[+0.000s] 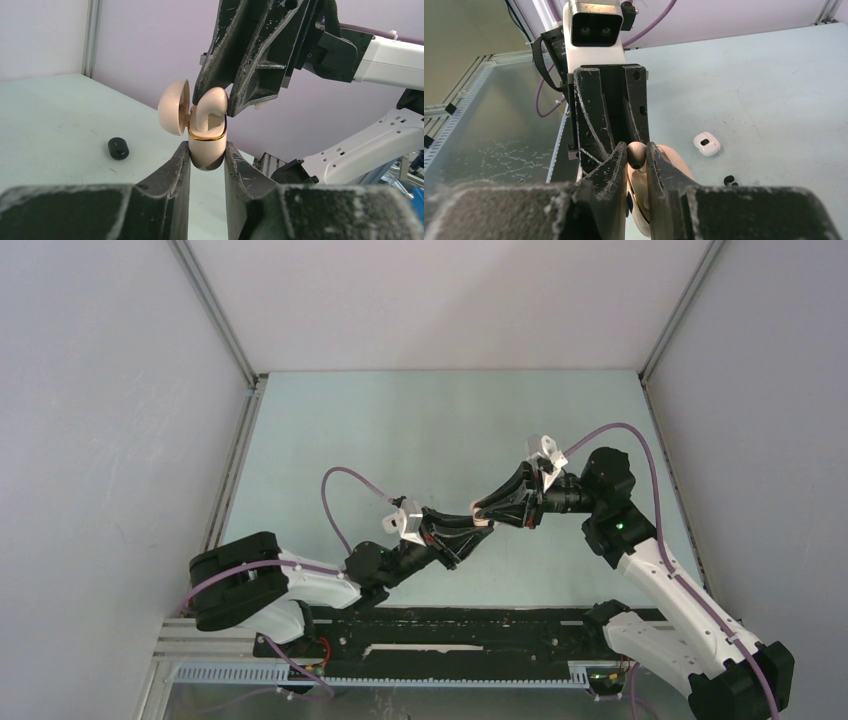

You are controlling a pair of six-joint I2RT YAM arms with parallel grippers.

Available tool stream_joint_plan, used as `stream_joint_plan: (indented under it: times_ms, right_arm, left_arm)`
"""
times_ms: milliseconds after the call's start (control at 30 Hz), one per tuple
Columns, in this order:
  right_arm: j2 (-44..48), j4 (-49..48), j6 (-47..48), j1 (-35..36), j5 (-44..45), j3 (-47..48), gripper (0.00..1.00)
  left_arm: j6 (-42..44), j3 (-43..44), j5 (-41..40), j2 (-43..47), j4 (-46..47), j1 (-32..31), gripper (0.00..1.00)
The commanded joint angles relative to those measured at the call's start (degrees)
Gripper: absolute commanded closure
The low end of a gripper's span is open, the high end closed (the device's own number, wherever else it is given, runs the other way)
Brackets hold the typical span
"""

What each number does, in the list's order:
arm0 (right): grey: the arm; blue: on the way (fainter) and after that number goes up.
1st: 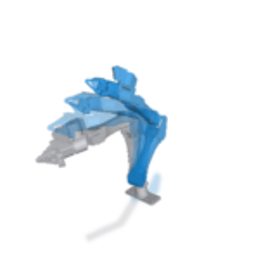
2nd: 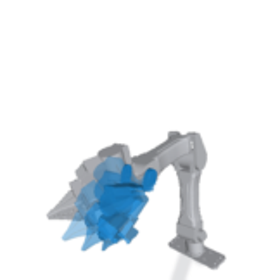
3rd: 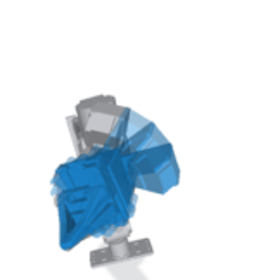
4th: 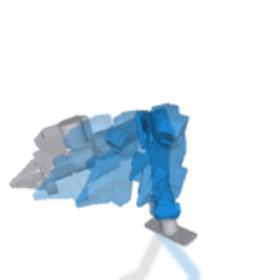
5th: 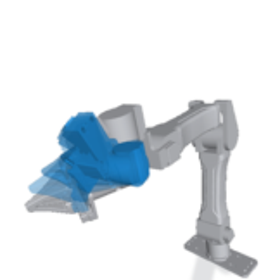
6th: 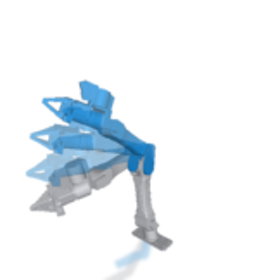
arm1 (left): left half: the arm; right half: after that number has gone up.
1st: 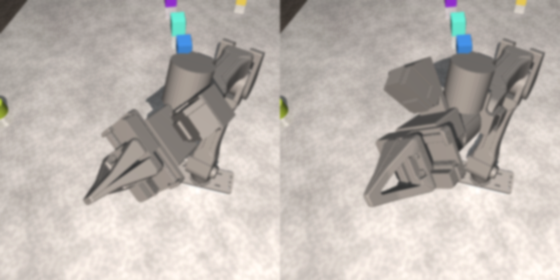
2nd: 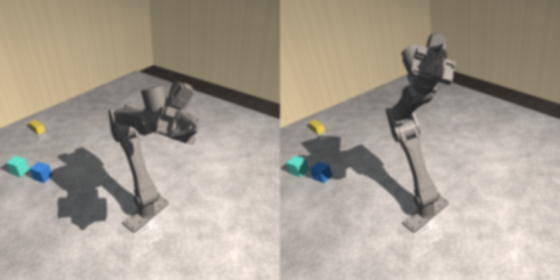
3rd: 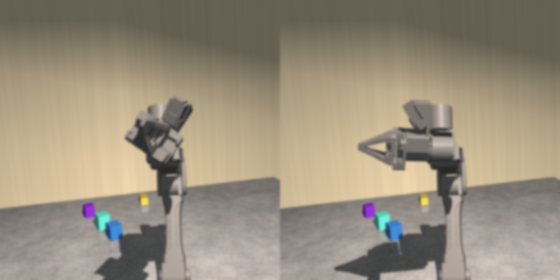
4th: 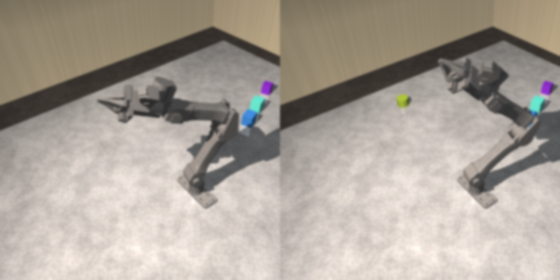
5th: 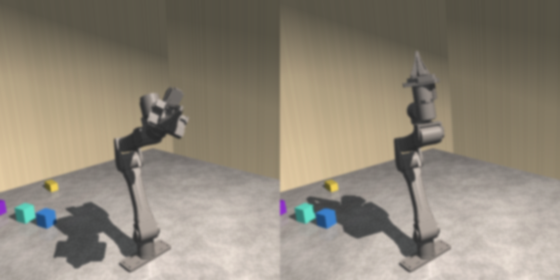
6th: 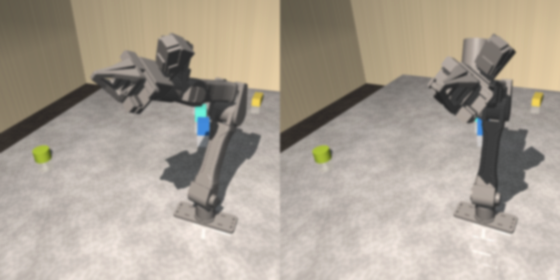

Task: Insert the wireless bluetooth earbuds into the charging case
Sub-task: Insert the left earbud into the left side groove of the charging case.

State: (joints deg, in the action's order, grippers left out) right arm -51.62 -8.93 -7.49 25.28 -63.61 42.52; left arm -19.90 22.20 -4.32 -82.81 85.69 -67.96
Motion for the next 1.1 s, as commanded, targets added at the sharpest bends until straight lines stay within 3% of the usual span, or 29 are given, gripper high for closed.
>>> stream_joint_plan:
  times_ms: [0,667,1067]
  right_arm:
    - [-0.25,1.23,2.04,-0.15,1.26,-0.16,0.93]
    - [0.34,0.89,2.26,-1.03,0.64,-0.16,0.61]
    - [2.37,-4.89,-10.06,-5.22,-10.94,6.65,0.53]
  left_arm:
    - [1.7,0.01,-0.57,3.19,5.51,0.11,1.0]
    - [0.92,0.13,0.89,2.17,5.45,0.11,1.0]
    - [0.39,0.1,1.62,0.56,5.46,0.11,1.0]
